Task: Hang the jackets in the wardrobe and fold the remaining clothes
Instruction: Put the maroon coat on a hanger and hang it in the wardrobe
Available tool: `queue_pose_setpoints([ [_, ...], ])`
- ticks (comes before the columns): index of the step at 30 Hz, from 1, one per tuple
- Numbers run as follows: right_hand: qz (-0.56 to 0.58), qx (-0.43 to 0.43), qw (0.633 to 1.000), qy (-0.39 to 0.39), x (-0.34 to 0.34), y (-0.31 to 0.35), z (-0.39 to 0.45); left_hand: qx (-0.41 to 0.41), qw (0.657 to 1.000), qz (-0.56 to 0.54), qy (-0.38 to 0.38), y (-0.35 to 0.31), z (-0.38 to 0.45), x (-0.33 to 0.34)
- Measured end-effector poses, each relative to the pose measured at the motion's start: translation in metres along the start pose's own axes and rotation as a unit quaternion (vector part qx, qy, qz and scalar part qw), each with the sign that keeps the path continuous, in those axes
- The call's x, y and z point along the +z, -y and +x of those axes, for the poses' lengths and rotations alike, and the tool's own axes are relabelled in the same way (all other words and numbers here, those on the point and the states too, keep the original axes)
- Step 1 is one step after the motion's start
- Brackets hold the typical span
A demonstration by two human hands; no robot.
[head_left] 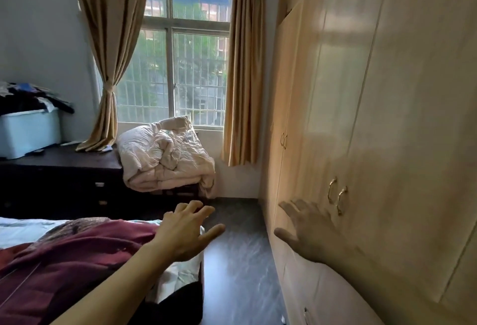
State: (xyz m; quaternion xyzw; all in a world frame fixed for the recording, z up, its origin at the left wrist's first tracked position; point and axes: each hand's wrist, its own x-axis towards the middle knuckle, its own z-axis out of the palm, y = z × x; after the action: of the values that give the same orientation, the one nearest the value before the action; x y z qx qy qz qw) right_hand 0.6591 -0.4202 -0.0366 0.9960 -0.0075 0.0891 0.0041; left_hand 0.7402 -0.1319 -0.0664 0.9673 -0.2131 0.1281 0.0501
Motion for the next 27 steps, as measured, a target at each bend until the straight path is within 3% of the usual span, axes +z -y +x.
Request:
queue_pose_setpoints([
  [15, 0.045, -0.040, 0.998, -0.023, 0.084, -0.077, 0.373, -0.036, 0.997, 0.064, 0.015, 0.069, 0.338, 0.085],
  [27, 0.026, -0.036, 0.999, 0.019, 0.164, -0.099, 0.653, -0.051, 0.998, -0.005, 0.021, 0.170, 0.595, 0.206],
])
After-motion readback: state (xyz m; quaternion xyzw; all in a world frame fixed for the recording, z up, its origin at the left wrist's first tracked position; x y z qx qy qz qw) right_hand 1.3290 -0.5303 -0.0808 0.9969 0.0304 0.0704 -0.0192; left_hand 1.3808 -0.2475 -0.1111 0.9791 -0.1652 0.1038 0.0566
